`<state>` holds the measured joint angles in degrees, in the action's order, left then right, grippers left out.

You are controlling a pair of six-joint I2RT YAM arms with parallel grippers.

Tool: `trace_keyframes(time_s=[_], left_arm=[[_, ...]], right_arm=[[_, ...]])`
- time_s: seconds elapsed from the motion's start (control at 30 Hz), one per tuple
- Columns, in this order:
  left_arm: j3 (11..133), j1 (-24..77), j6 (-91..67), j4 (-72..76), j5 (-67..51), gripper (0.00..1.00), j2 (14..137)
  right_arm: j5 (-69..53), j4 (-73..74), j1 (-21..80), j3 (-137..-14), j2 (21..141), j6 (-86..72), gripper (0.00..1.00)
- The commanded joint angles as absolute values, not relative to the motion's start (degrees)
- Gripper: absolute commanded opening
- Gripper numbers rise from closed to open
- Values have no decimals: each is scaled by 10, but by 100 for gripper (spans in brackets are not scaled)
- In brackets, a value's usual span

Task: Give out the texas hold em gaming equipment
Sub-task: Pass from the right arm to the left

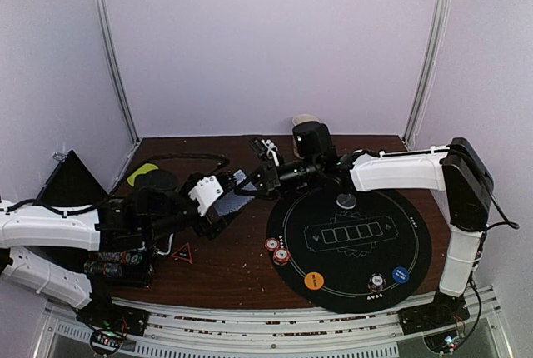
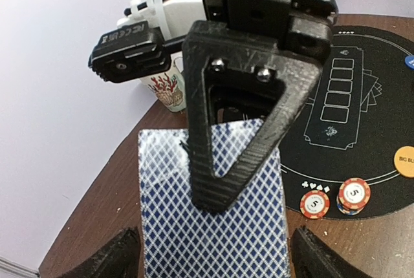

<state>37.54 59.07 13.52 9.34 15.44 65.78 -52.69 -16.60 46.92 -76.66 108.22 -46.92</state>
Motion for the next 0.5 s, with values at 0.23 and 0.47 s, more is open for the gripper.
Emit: trace_keyframes(time_s=[0.23, 0.47], left_arm=[[408, 537, 112, 77, 109, 88, 694], [411, 535, 116, 94, 86, 87, 701]], right_arm=[[-510, -164, 473, -766, 1051, -468, 0], [-508, -168, 475, -765, 1055, -471, 0]])
